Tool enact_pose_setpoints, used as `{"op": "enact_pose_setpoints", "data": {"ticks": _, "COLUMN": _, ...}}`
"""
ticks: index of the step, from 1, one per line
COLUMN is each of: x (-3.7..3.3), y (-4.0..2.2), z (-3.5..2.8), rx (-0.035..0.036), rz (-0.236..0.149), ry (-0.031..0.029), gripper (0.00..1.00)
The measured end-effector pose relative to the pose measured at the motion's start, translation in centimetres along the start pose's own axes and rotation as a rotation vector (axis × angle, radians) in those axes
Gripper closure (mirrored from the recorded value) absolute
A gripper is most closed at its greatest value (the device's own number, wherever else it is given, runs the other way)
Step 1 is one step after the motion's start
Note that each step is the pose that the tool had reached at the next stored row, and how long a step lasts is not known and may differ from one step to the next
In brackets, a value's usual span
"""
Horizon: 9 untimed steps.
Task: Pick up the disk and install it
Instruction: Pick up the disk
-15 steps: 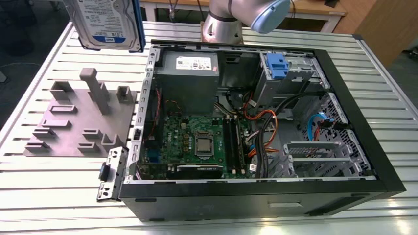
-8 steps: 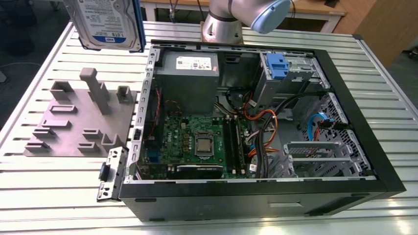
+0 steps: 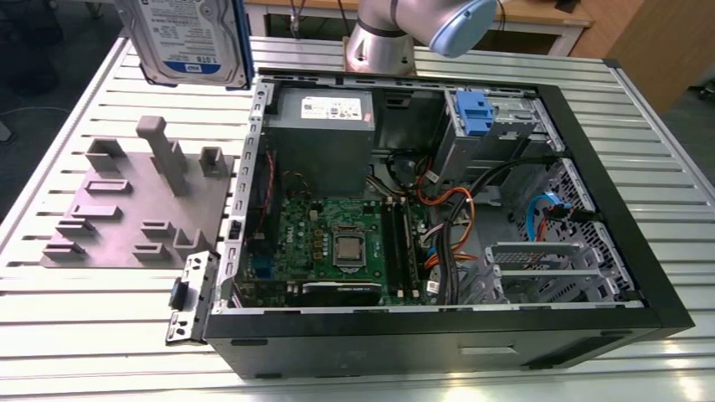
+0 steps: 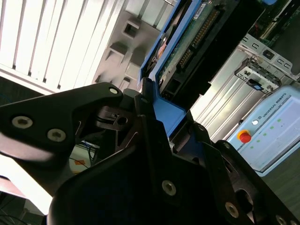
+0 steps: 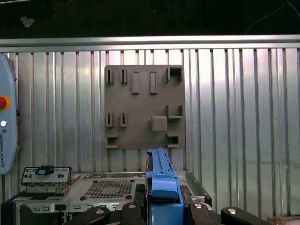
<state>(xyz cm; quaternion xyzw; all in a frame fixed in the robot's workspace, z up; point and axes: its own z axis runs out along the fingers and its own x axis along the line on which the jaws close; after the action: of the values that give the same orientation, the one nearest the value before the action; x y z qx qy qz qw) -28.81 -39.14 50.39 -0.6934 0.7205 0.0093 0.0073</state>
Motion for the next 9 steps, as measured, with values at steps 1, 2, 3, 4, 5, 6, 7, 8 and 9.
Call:
{"op": "enact_pose_setpoints", "data": {"ticks": 1, "x": 0.0, "y": -0.04, "z": 0.0, "rx": 0.0, "rz": 0.0, "ry": 0.0, "gripper": 0.63}}
{"op": "enact_pose_setpoints", "data": {"ticks": 2, "x": 0.0, "y": -0.09, "z": 0.0, "rx": 0.0001, "rz": 0.0, "ry": 0.0, "gripper": 0.63}}
{"op": "enact_pose_setpoints", "data": {"ticks": 3, "x": 0.0, "y": -0.13, "z": 0.0, "rx": 0.0001, "rz": 0.0, "ry": 0.0, "gripper": 0.63}}
{"op": "enact_pose_setpoints", "data": {"ticks": 4, "x": 0.0, "y": -0.17, "z": 0.0, "rx": 0.0001, "rz": 0.0, "ry": 0.0, "gripper": 0.63}}
{"op": "enact_pose_setpoints", "data": {"ticks": 5, "x": -0.01, "y": -0.22, "z": 0.0, "rx": 0.0001, "rz": 0.0, "ry": -0.0001, "gripper": 0.63}}
{"op": "enact_pose_setpoints", "data": {"ticks": 6, "x": -0.01, "y": -0.27, "z": 0.0, "rx": 0.0001, "rz": 0.0, "ry": 0.0, "gripper": 0.63}}
{"op": "enact_pose_setpoints", "data": {"ticks": 7, "x": -0.01, "y": -0.33, "z": 0.0, "rx": 0.0001, "rz": 0.0, "ry": 0.0, "gripper": 0.63}}
{"op": "enact_pose_setpoints", "data": {"ticks": 8, "x": -0.01, "y": -0.39, "z": 0.0, "rx": 0.0, "rz": 0.0, "ry": 0.0, "gripper": 0.63}}
{"op": "enact_pose_setpoints", "data": {"ticks": 9, "x": -0.02, "y": -0.46, "z": 0.0, "rx": 0.0, "rz": 0.0, "ry": 0.0, "gripper": 0.63}}
